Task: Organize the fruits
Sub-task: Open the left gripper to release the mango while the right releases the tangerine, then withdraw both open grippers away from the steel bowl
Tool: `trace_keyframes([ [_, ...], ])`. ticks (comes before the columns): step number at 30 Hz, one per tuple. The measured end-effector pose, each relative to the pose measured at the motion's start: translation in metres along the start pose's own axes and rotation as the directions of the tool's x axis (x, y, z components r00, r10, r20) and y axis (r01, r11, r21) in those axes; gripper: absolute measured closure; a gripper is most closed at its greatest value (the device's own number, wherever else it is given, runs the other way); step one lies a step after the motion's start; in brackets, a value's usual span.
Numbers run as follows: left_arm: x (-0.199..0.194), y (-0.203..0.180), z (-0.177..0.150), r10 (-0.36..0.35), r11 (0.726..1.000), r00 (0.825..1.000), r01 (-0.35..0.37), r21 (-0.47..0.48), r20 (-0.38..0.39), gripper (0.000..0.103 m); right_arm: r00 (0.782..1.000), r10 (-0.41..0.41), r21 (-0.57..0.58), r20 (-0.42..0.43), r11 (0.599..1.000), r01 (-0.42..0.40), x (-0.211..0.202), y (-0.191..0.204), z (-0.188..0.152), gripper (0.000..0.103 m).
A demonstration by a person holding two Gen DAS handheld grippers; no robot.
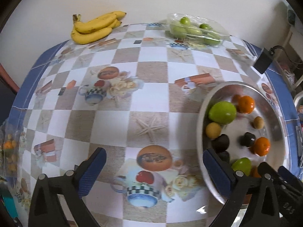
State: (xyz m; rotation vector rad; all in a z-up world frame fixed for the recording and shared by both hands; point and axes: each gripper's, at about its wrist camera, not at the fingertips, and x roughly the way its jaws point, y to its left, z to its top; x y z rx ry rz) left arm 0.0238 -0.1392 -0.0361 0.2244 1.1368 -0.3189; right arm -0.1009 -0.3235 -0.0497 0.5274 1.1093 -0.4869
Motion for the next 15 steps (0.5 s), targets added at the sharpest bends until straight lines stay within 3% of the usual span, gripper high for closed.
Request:
trace_keyframes([
  [8, -0.004, 0.007, -0.006, -0.003, 1.0, 1.0, 0.003, -0.004, 0.009, 0.0, 1.0, 0.025, -0.019, 0.005, 1.0, -0.025, -0.002, 0.01, -0.004, 0.002],
  [15, -0.02, 0.012, -0.016, 0.094, 0.995, 0.995, -0.094, 0.016, 0.043, 0.0, 0.999, 0.034, -0.037, 0.004, 0.999, -0.034, -0.012, 0.018, -0.01, 0.002],
])
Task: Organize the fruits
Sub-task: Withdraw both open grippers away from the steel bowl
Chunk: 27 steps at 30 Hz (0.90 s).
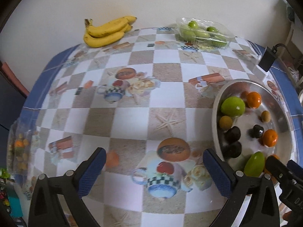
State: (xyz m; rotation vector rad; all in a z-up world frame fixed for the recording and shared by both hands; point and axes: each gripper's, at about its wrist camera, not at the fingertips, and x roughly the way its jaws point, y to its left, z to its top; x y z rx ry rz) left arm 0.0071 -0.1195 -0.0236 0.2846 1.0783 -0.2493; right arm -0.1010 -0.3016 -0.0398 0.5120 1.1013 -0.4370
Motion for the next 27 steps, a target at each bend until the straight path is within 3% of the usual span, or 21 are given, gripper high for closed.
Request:
trace_keyframes([
  [3, -0.009, 0.006, -0.007, 0.063, 0.998, 0.998, -0.063, -0.002, 0.02, 0.0, 1.0, 0.004, -0.018, -0.004, 1.0, -0.004, -0.005, 0.005, -0.006, 0.002],
  [9, -0.025, 0.021, -0.021, 0.104, 0.994, 0.994, -0.103, -0.018, 0.038, 0.0, 1.0, -0.001, -0.045, 0.001, 0.999, 0.001, -0.015, 0.012, -0.02, 0.002],
  [17, -0.045, 0.036, -0.044, 0.093, 0.996, 0.994, -0.092, -0.017, 0.058, 0.0, 1.0, -0.01, -0.051, 0.024, 0.999, 0.011, -0.031, 0.015, -0.031, 0.002],
  [27, -0.068, 0.044, -0.049, 0.082, 0.996, 0.99, -0.079, -0.036, 0.113, 0.0, 0.998, -0.013, -0.068, 0.058, 0.998, 0.017, -0.046, 0.021, -0.036, 0.002],
])
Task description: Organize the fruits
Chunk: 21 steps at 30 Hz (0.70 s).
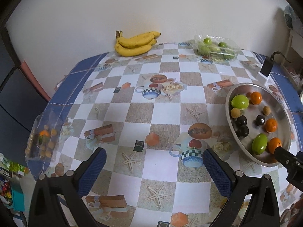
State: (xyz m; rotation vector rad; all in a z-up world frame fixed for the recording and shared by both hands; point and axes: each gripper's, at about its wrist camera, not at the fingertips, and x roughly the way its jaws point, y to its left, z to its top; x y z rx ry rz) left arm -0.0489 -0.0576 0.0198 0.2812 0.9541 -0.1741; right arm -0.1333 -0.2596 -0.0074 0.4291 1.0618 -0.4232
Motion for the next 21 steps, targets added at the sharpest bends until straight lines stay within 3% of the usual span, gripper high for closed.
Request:
trace_keyframes([
  [21, 0.0073, -0.0006, 0.0015, -0.039, 0.999, 0.999, 0.039, -0.002, -0.015, 0.0, 1.0, -0.009, -0.01, 0.001, 1.0, 0.009, 0.0014, 0.0038, -0.0002, 0.002],
])
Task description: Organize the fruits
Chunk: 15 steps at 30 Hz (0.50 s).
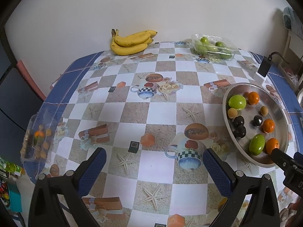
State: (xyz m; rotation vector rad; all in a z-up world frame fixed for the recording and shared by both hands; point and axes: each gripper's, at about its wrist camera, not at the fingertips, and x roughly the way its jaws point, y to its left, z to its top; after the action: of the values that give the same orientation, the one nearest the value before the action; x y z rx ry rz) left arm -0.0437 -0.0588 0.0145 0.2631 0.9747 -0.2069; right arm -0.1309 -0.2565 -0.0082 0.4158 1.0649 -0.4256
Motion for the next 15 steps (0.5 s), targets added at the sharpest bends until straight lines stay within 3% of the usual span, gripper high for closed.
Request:
trace_keyframes([
  [15, 0.0027, 0.0019, 0.0005, -0.012, 1.0, 1.0, 0.012, -0.006, -0.012, 0.0, 1.0, -0.002, 0.001, -0.013, 1.0, 0.002, 0.0034, 0.0007, -0.0004, 0.002],
])
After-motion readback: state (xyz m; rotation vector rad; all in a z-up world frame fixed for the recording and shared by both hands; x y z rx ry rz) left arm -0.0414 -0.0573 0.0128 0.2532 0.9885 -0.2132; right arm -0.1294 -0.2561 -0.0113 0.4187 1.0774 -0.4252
